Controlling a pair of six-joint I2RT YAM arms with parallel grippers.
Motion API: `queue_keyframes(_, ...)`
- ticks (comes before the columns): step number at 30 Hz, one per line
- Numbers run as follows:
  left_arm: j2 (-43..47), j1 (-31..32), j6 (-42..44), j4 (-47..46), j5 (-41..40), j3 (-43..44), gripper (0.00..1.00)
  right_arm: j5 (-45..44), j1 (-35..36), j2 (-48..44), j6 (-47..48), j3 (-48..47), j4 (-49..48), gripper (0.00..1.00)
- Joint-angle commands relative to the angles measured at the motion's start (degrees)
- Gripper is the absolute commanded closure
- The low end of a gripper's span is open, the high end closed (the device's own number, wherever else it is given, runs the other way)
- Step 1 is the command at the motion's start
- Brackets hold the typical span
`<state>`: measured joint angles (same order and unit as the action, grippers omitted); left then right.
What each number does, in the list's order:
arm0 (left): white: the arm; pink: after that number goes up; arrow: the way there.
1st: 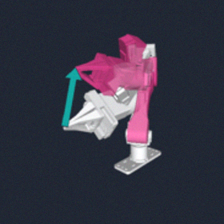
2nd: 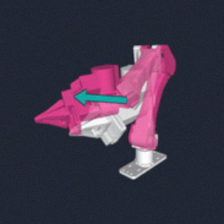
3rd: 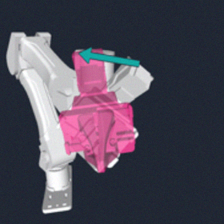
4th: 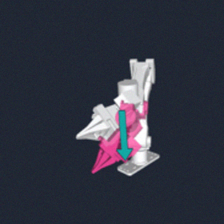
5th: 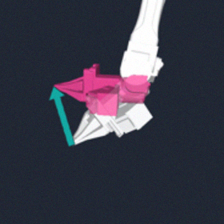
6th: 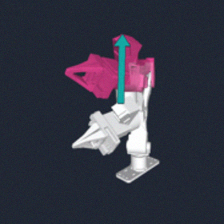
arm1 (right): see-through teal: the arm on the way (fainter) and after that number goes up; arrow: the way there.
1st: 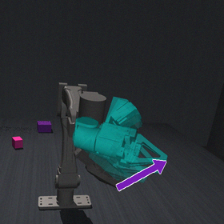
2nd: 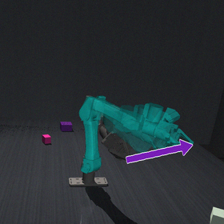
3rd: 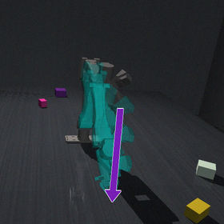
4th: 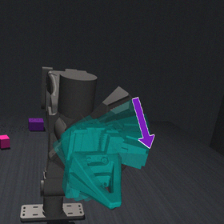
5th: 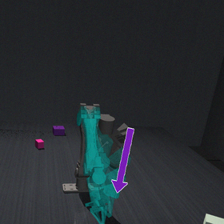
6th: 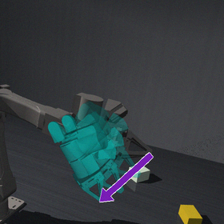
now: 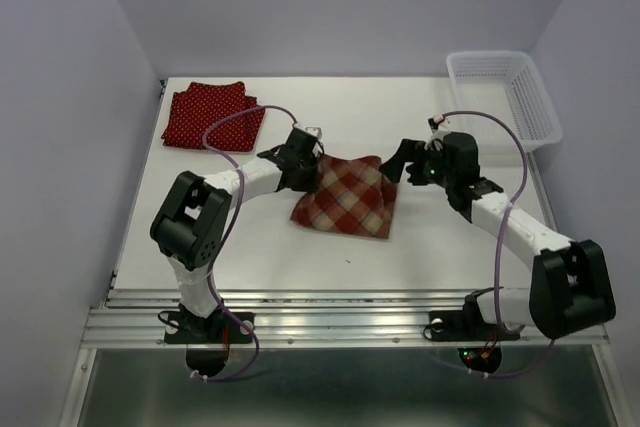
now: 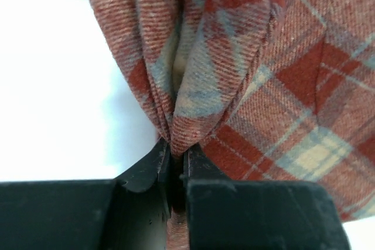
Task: Fold and stack the skirts
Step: Neatly place the folded skirt to the corner
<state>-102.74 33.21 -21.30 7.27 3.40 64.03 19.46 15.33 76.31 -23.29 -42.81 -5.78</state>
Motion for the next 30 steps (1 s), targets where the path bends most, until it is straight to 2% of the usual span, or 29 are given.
queue_keyframes(1,-0.26,-0.95,9.41,4.23,-10.84,8.80,1.00,-4.60,-0.22,-7.83,2.90,-1.23,3.05,0.00)
queue_keyframes(5,-2.20,-1.57,17.85,7.93,-17.28,15.67,1.00,-7.68,-0.22,-12.50,3.86,-0.61,8.48,0.00)
queue_keyframes(11,-2.03,-3.94,26.12,9.78,-24.48,22.62,1.00,-11.81,-0.22,-17.77,5.71,0.62,12.72,0.00)
queue_keyframes(17,-3.96,-8.95,33.59,11.54,-26.25,31.85,1.00,-14.54,-0.22,-20.24,6.33,1.85,13.60,0.00)
queue_keyframes(21,-5.01,-12.02,41.33,8.82,-27.30,35.36,1.00,-16.82,-0.22,-19.54,6.24,2.81,13.52,0.00)
queue_keyframes(25,-8.08,-15.63,43.71,11.18,-26.25,42.57,1.00,-17.00,-0.22,-18.83,6.24,2.90,13.60,0.00)
queue_keyframes(30,-11.87,-17.83,47.39,14.18,-31.25,50.66,1.00,-17.27,-0.22,-19.36,6.24,3.08,13.60,0.00)
